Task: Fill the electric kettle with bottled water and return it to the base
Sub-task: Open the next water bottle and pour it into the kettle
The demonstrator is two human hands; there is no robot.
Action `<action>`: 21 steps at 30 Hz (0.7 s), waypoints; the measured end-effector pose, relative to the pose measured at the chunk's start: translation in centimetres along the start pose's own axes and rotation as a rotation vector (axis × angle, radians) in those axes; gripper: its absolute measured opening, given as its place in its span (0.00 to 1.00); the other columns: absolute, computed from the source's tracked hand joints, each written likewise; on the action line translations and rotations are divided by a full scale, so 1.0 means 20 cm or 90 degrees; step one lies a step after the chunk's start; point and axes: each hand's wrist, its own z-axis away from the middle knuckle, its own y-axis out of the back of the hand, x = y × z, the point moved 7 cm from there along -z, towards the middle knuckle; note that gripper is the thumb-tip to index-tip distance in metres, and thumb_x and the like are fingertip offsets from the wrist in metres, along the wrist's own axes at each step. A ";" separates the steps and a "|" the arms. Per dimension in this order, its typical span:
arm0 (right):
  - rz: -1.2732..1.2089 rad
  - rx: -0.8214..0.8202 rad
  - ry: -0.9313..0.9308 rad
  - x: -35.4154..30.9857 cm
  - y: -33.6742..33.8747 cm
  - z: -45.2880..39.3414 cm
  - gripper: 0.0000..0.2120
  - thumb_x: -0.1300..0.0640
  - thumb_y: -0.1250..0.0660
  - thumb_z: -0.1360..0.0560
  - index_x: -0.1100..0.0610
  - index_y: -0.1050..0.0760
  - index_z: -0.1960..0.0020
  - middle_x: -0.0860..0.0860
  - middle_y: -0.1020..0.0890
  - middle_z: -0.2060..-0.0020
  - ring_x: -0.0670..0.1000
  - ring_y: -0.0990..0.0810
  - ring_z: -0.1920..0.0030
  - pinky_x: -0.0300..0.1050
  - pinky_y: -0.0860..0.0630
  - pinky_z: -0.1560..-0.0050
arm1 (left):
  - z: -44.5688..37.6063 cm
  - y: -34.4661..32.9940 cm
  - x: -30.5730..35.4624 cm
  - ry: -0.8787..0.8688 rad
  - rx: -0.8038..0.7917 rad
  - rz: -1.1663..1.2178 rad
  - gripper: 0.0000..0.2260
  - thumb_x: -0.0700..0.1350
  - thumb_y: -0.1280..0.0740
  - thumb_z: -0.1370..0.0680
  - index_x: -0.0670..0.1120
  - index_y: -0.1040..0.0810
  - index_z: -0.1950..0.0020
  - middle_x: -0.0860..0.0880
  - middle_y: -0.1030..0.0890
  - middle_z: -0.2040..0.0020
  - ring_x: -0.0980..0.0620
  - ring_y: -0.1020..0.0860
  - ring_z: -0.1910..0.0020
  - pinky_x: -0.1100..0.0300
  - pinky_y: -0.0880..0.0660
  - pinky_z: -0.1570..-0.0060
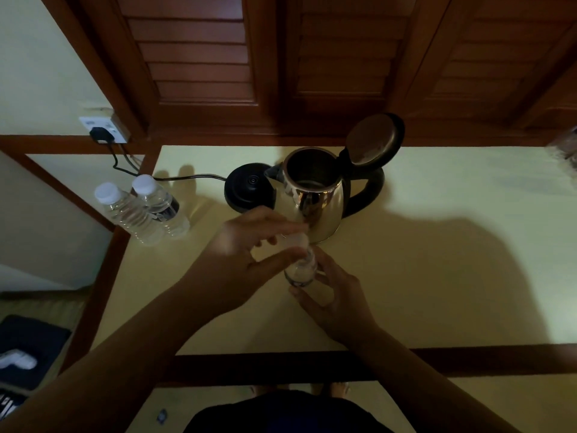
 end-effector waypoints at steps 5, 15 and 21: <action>-0.002 0.009 0.024 -0.02 0.01 0.00 0.34 0.53 0.23 0.22 0.37 0.34 0.22 0.40 0.18 0.33 0.41 0.18 0.35 0.47 0.18 0.38 | -0.02 -0.11 0.01 -0.028 -0.069 -0.059 0.16 0.55 0.27 0.23 0.52 0.16 0.36 0.57 0.22 0.46 0.59 0.23 0.49 0.69 0.28 0.51; -0.025 0.014 0.004 0.02 -0.01 0.01 0.30 0.50 0.24 0.23 0.44 0.30 0.24 0.44 0.17 0.35 0.44 0.16 0.38 0.55 0.17 0.41 | -0.02 -0.12 0.04 -0.058 -0.108 -0.063 0.15 0.43 0.26 0.23 0.50 0.17 0.36 0.54 0.20 0.46 0.55 0.20 0.47 0.61 0.24 0.48; -0.040 0.003 0.004 0.02 0.00 0.02 0.32 0.53 0.23 0.22 0.50 0.31 0.21 0.44 0.18 0.31 0.44 0.18 0.33 0.54 0.18 0.36 | -0.05 -0.12 0.04 -0.062 -0.111 -0.066 0.17 0.49 0.23 0.25 0.50 0.16 0.37 0.56 0.18 0.46 0.59 0.20 0.46 0.67 0.25 0.47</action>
